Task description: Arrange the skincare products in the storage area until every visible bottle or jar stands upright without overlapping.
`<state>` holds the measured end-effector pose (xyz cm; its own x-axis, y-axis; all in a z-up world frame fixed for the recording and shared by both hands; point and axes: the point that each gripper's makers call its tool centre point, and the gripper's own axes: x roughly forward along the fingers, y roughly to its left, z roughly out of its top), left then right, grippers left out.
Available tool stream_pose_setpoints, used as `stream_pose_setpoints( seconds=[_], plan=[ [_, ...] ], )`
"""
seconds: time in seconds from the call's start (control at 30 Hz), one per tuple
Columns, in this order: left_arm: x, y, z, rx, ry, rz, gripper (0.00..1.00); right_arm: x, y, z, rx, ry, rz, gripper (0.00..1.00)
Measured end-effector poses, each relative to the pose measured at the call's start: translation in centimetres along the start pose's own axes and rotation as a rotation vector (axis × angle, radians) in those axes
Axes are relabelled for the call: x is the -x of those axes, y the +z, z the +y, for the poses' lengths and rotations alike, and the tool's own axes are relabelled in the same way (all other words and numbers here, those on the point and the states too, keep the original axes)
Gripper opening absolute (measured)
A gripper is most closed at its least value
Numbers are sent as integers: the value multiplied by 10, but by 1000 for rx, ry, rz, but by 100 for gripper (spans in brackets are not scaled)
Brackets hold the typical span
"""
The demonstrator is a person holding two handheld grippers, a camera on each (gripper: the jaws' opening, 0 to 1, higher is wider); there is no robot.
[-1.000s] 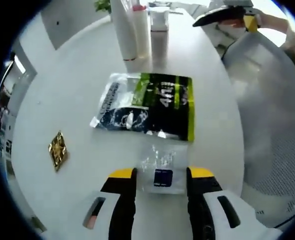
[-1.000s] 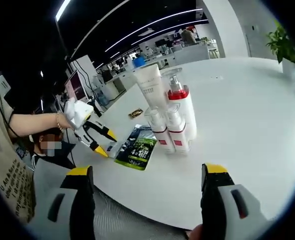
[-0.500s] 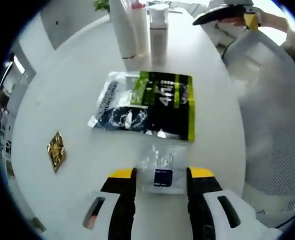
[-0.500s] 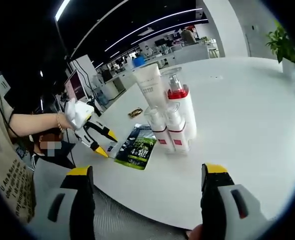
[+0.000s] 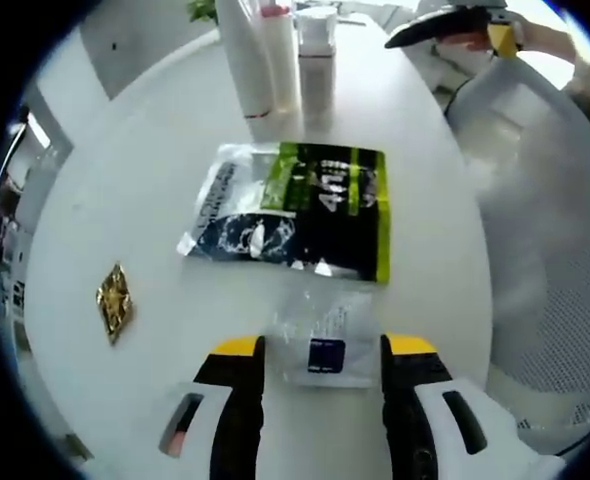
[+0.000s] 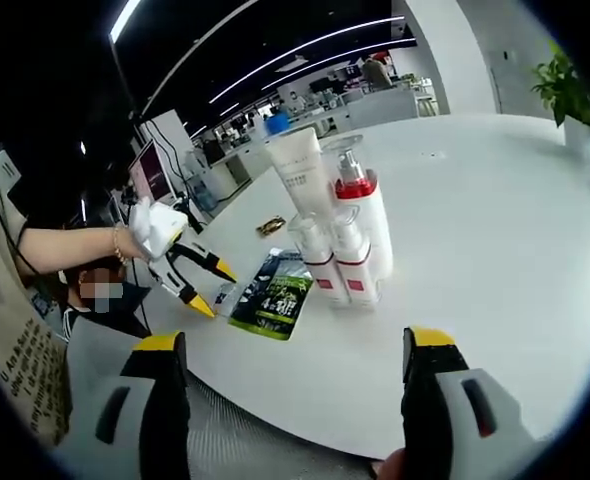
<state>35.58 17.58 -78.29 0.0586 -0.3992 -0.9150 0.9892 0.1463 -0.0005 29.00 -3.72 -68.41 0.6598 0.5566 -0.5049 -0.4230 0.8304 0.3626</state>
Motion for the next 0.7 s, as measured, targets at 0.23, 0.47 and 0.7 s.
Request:
stream_pose_setpoints(
  seconds=[0.23, 0.47, 0.7],
  plan=[
    [6, 3, 0, 33, 25, -19, 49, 0, 0, 1, 6, 4, 2, 89],
    [13, 3, -6, 74, 76, -25, 60, -1, -1, 3, 14, 11, 6, 88],
    [21, 4, -16, 231, 94, -106, 64, 0, 0, 5, 24, 20, 2, 88]
  ],
)
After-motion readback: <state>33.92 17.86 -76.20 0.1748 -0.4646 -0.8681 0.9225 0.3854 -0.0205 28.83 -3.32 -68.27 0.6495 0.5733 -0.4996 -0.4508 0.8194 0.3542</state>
